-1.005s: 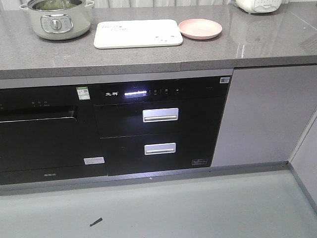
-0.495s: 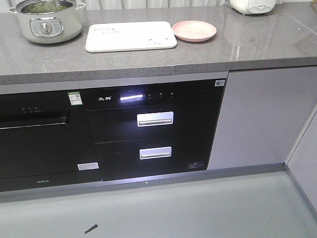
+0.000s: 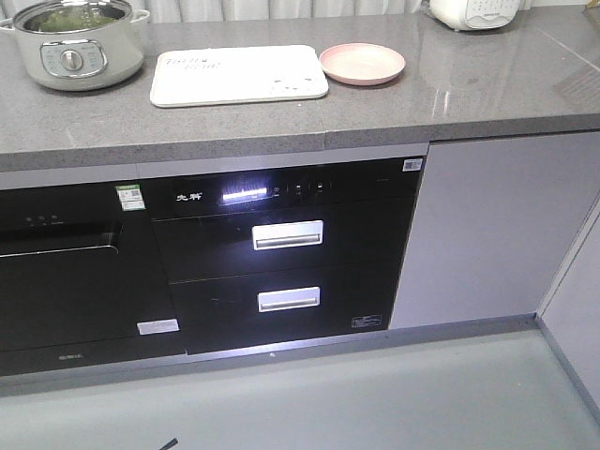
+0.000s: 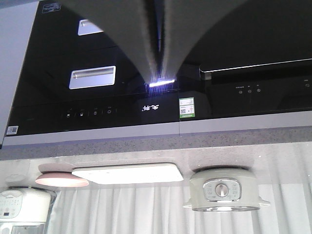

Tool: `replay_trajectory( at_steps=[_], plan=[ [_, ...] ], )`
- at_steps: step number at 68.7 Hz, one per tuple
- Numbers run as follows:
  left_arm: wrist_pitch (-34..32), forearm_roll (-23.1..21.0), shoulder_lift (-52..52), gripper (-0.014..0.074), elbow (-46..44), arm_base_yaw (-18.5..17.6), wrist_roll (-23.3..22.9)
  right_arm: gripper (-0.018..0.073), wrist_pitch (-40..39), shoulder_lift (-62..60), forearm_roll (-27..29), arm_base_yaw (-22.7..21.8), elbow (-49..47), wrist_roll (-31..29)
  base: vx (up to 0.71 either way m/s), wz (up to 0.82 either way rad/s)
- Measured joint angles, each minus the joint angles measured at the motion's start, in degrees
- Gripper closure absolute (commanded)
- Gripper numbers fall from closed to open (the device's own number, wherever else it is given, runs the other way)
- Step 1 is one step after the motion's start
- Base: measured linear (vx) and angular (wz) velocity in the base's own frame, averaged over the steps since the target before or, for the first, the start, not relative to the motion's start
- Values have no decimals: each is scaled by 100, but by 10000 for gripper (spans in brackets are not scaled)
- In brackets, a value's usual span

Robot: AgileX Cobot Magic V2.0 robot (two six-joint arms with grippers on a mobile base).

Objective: Transfer vegetables to tray and serve
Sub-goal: 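Drive up to the counter edge facing the tray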

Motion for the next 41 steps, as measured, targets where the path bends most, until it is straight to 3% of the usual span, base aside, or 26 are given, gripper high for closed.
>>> replay_trajectory(
  at_steps=[41],
  plan=[
    [0,0,0,602,0,0,0,562,0,0,0,0,0,0,13,3]
  ],
)
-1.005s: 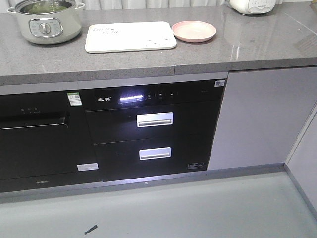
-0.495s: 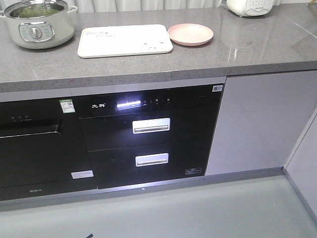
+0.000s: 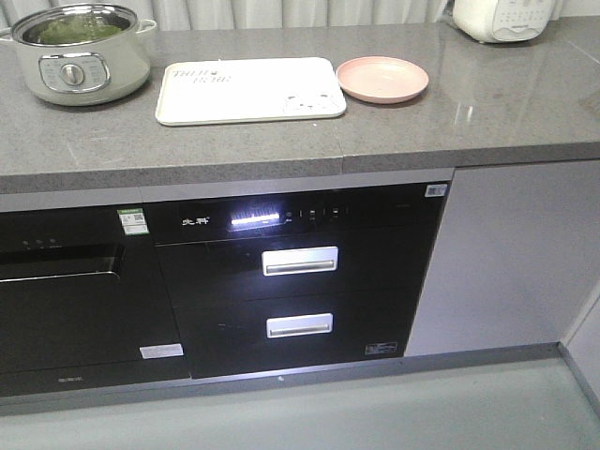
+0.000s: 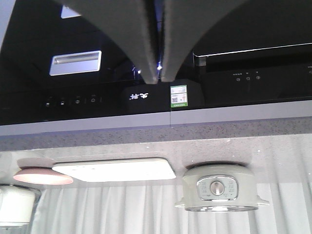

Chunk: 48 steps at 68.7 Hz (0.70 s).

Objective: Transfer vegetables to tray and serve
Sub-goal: 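Drive up to the counter edge facing the tray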

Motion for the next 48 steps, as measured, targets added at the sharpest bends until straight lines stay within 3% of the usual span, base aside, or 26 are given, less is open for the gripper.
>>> replay_trajectory(
  at_steps=[48],
  plan=[
    [0,0,0,602,0,0,0,562,0,0,0,0,0,0,14,9]
  ],
)
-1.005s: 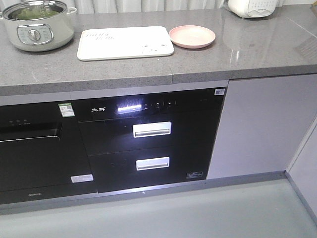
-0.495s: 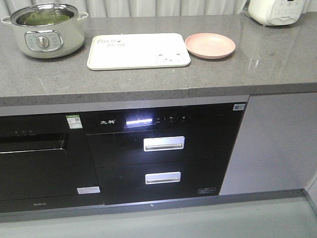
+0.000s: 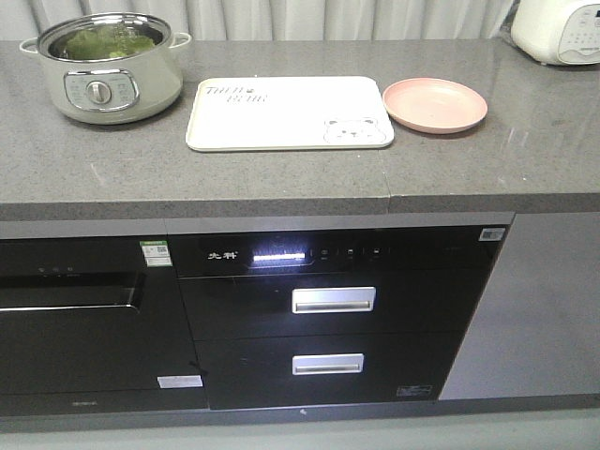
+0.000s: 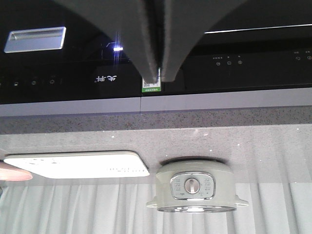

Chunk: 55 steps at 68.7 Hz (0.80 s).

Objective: Transfer vegetables to tray and serve
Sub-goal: 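Drive up to the counter edge facing the tray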

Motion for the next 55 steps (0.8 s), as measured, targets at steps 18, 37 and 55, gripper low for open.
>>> replay_trajectory(
  at_steps=[18,37,55],
  plan=[
    [0,0,0,602,0,0,0,562,0,0,0,0,0,0,11,5],
    [0,0,0,602,0,0,0,562,0,0,0,0,0,0,10,-2],
    [0,0,0,602,0,0,0,562,0,0,0,0,0,0,11,-4]
  ],
)
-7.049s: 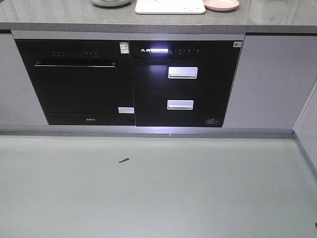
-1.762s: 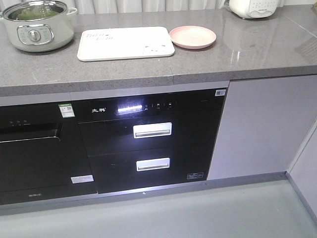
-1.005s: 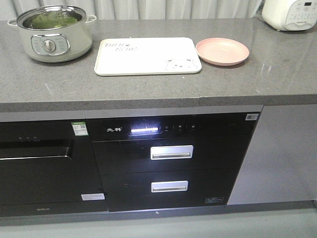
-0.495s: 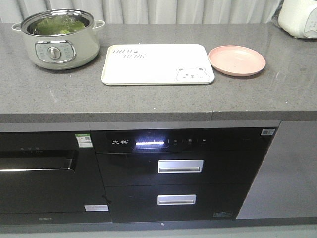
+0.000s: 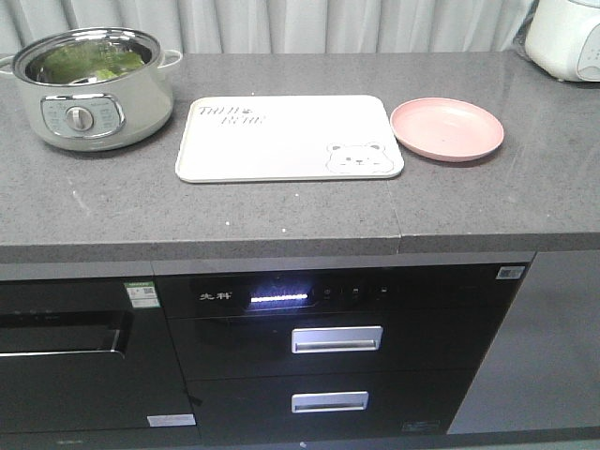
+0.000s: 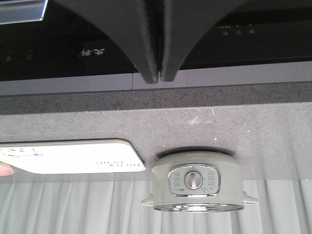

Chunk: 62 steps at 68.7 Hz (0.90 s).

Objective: Transfer vegetables to tray and serve
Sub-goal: 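Drive up to the counter edge facing the tray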

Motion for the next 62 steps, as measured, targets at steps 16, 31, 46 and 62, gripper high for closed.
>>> replay_trajectory(
  at_steps=[16,31,46,62],
  plan=[
    [0,0,0,602,0,0,0,562,0,0,0,0,0,0,11,-2],
    [0,0,0,602,0,0,0,562,0,0,0,0,0,0,11,-2],
    [0,0,0,602,0,0,0,562,0,0,0,0,0,0,11,0],
    [0,0,0,602,0,0,0,562,0,0,0,0,0,0,10,3]
  ],
)
